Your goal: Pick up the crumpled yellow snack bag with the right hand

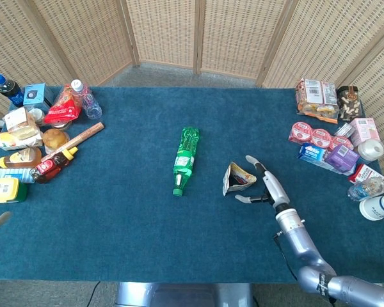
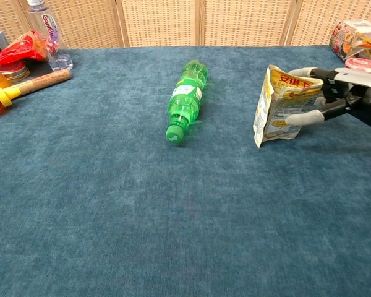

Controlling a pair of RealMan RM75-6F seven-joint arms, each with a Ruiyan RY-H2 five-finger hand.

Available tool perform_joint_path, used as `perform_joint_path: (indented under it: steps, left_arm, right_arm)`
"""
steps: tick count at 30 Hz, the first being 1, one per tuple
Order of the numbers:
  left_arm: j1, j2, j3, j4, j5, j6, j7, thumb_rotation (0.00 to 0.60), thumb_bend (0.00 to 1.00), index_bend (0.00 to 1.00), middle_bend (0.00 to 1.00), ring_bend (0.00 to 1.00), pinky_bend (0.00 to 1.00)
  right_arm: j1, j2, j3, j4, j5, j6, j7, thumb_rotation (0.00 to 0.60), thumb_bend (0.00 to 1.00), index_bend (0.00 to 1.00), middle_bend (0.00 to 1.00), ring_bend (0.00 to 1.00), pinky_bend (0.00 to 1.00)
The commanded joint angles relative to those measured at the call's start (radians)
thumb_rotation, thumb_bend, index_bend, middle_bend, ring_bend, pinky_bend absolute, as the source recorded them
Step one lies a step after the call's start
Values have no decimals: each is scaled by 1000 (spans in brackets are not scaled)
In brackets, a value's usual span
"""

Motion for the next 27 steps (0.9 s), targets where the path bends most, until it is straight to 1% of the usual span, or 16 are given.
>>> perform_joint_path:
  steps: [1, 9, 13, 16, 18, 19, 20, 21, 22, 23, 25, 27]
  left_arm:
    - [0, 0, 0, 1, -1, 0, 0, 600, 64, 45, 0, 0, 0]
    - [0, 0, 0, 3, -1, 0, -1, 600, 64, 46, 0, 0, 0]
    - [1, 1, -1, 4, -3, 2, -1, 600, 63, 46, 0, 0, 0]
    - [2, 1, -1, 5, -5, 1, -2, 600, 62, 46, 0, 0, 0]
    - [2, 2, -1, 5, -4, 3, -3, 600, 63, 46, 0, 0, 0]
    - [3, 2, -1, 5, -4, 4, -4, 600, 64, 46, 0, 0, 0]
    - [3, 3, -2, 5, -5, 5, -5, 600, 63, 46, 0, 0, 0]
    - [4, 4, -2, 6, -6, 7, -6, 600, 63, 46, 0, 0, 0]
    - [4, 4, -3, 7, -7, 7, -7, 600, 64, 46, 0, 0, 0]
    - [4, 4, -3, 7, -8, 7, -9, 600, 64, 47, 0, 0, 0]
    - [4, 5, -3, 9, -9, 5, -10, 600, 64, 47, 0, 0, 0]
    - [3, 5, -2, 9, -7, 4, -10, 600, 64, 47, 0, 0, 0]
  right_arm:
    - [4, -12, 7, -1, 3, 3, 9, 600, 0, 0, 0, 0, 0]
    - [15, -54, 17, 1, 7, 2, 37, 600, 0, 0, 0, 0, 0]
    - [15, -75, 19, -2, 12, -15, 79, 600, 0, 0, 0, 0, 0]
    - [19, -99, 20, 13, 13, -19, 95, 600, 0, 0, 0, 0, 0]
    - [19, -126, 32, 37, 29, 0, 92, 600, 0, 0, 0, 0, 2]
    - [17, -138, 38, 48, 38, 12, 90, 600, 6, 13, 39, 0, 69]
    - [15, -154, 47, 60, 54, 26, 87, 600, 21, 88, 141, 16, 188]
    - [13, -162, 52, 67, 62, 32, 85, 600, 42, 177, 256, 60, 318]
    - [11, -170, 56, 74, 67, 41, 85, 600, 82, 318, 421, 145, 473]
    - [7, -182, 61, 84, 73, 54, 84, 600, 120, 422, 530, 238, 573]
    - [1, -190, 65, 90, 78, 61, 92, 600, 165, 506, 629, 339, 657]
    - [-6, -189, 69, 87, 80, 61, 105, 600, 178, 519, 654, 368, 685]
